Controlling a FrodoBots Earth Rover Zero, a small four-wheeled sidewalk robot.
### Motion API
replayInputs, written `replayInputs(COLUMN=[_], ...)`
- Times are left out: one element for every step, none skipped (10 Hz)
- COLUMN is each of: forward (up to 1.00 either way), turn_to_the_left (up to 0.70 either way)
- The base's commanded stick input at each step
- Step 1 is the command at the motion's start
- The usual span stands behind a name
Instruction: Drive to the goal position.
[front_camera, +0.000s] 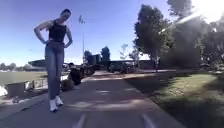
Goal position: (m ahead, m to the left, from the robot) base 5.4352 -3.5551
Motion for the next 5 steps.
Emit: replayInputs(forward=[1.0, 1.0, 1.0, 1.0, 1.0], turn_to_the_left=[0.0, 0.0, 0.0, 0.0, 0.0])
